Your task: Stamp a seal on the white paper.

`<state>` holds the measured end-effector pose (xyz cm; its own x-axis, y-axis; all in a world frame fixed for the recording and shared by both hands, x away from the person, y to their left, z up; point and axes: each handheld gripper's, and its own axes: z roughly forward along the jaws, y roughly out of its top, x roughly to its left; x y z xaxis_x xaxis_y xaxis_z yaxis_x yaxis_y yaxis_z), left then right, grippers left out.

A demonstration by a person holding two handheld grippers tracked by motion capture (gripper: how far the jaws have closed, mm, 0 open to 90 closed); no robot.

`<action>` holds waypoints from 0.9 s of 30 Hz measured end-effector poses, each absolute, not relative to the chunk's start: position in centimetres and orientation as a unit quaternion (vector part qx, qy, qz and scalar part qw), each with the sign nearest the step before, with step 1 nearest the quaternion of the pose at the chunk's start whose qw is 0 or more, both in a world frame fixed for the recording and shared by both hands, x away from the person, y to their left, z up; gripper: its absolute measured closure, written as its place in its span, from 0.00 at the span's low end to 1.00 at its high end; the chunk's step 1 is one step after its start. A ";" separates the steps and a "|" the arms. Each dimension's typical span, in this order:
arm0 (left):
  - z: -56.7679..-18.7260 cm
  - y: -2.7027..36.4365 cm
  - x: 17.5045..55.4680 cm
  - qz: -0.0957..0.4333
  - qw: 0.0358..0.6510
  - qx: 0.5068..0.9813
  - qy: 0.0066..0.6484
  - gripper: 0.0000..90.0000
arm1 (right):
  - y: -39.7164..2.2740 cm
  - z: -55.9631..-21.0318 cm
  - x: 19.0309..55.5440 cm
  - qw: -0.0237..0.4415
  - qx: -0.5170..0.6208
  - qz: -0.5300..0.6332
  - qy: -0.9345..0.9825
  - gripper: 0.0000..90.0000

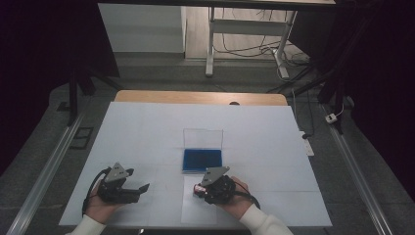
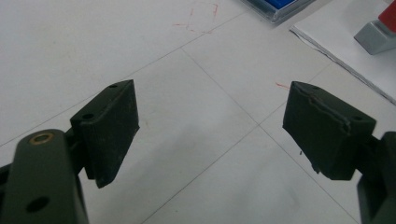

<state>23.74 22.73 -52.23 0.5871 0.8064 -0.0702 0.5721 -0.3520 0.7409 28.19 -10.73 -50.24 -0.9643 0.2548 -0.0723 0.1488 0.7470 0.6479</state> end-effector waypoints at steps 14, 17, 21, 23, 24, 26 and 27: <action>-52.3 22.7 23.7 0.157 0.376 0.808 0.426 0.20 | -10.5 -50.4 28.2 0.078 0.117 0.327 0.934 0.78; -52.3 22.7 23.7 0.157 0.375 0.808 0.426 0.20 | -10.4 -50.4 28.2 0.076 0.119 0.320 0.937 0.78; -52.2 22.7 23.7 0.158 0.375 0.808 0.427 0.20 | -10.5 -50.5 28.2 0.077 0.122 0.325 0.935 0.79; -52.3 22.6 23.7 0.158 0.375 0.808 0.427 0.20 | -10.5 -50.5 28.2 0.076 0.123 0.326 0.934 0.79; -52.3 22.6 23.7 0.157 0.374 0.809 0.426 0.20 | -10.5 -50.6 28.2 0.076 0.123 0.327 0.934 0.79; -52.3 22.6 23.6 0.157 0.374 0.808 0.426 0.20 | -10.5 -50.6 28.2 0.074 0.124 0.328 0.934 0.79; -52.3 22.6 23.6 0.156 0.374 0.809 0.426 0.20 | -10.5 -50.6 28.3 0.073 0.123 0.327 0.934 0.79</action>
